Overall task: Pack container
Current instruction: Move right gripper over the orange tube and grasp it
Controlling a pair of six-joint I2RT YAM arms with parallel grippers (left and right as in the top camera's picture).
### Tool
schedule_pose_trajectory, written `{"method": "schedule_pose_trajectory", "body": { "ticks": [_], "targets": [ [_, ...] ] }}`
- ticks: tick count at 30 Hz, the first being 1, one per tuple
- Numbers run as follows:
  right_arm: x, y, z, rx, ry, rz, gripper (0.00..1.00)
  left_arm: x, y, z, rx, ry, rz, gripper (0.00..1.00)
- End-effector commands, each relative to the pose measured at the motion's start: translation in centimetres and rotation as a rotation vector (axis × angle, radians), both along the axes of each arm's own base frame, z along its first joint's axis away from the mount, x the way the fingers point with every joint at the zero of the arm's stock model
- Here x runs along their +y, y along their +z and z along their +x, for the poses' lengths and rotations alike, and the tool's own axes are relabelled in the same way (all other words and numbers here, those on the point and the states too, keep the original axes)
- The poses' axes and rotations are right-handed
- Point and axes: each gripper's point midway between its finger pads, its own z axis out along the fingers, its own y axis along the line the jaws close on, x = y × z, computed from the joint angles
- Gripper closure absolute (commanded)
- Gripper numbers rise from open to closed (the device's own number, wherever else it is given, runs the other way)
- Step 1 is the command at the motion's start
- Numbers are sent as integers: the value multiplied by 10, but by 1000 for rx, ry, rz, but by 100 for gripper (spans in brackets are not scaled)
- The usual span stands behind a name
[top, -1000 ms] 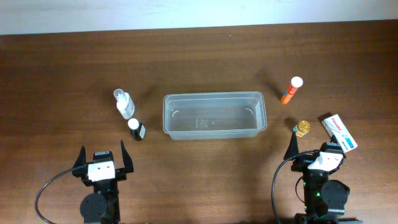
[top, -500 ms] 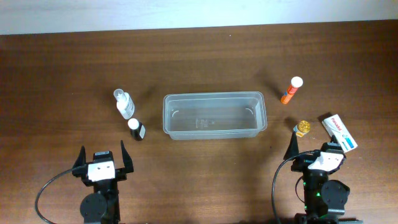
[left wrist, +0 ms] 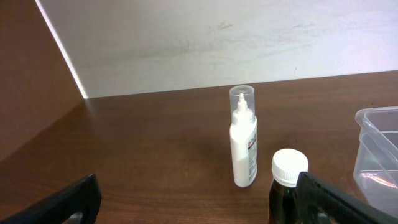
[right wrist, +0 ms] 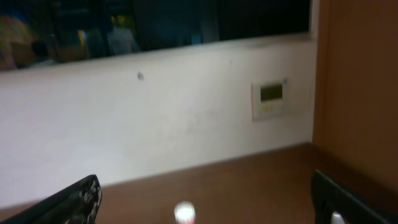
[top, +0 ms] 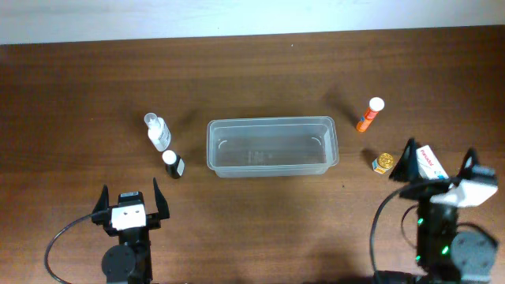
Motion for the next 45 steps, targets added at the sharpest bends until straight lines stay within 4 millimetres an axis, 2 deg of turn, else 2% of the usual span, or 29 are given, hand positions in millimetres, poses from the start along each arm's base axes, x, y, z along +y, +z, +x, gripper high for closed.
{"method": "schedule_pose_trajectory", "body": {
  "ticks": [1,3,5,9,12,16,20,27,28,30,33,39,45],
  "targets": [
    [-8,44,24,43,-21,15,2,-2,0,0,2,-11,19,0],
    [-10,65,41,93,-19,22,2,-2,0,0,2,-11,19,0],
    [-12,76,59,174,-19,33,2,-2,0,0,2,-11,19,0],
    [-16,67,87,435,-20,68,2,-2,0,0,2,-11,19,0],
    [-18,45,99,670,-21,99,2,-2,0,0,2,-11,19,0],
    [-21,25,115,870,-21,126,2,-2,0,0,2,-11,19,0],
    [-24,8,140,934,-20,136,2,-2,0,0,2,-11,19,0],
    [-28,-40,156,1082,-26,154,2,-2,0,0,2,-11,19,0],
    [-26,-48,159,1106,-19,160,1,-2,0,0,2,-11,19,0],
    [-17,-65,163,1157,25,182,11,-2,0,0,2,-11,19,0],
    [-3,-90,172,1222,82,205,19,-2,0,0,2,-11,19,0],
    [6,-130,189,1304,110,209,18,-2,0,0,2,-11,19,0],
    [9,-171,196,1402,122,233,18,-2,0,0,2,-11,19,0]
  ]
}}
